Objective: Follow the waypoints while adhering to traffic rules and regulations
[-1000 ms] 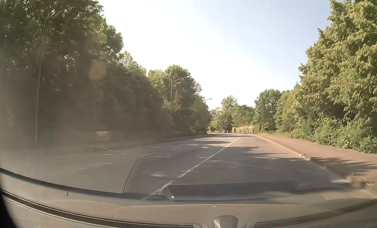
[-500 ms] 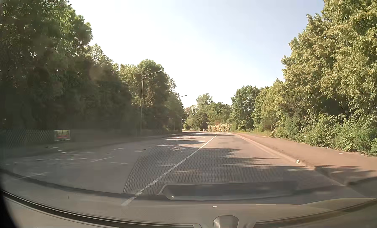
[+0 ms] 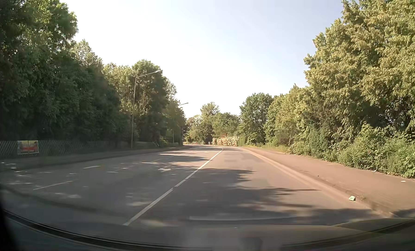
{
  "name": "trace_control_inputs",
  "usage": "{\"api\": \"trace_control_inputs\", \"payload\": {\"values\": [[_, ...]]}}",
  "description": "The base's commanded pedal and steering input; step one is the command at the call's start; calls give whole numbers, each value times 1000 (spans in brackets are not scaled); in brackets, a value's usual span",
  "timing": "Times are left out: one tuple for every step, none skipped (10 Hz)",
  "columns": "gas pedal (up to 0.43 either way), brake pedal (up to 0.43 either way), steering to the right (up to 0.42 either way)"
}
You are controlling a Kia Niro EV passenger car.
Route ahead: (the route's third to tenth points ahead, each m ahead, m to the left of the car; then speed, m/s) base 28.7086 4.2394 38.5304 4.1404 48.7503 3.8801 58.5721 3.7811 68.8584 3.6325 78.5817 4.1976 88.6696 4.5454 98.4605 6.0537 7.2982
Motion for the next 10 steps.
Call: {"api": "trace_control_inputs", "payload": {"values": [[311, 6, 31], [311, 6, 20], [311, 6, 14], [319, 6, 8], [319, 6, 4], [319, 6, 4], [319, 6, 2], [319, 6, 2], [319, 6, 2], [319, 6, 2]]}}
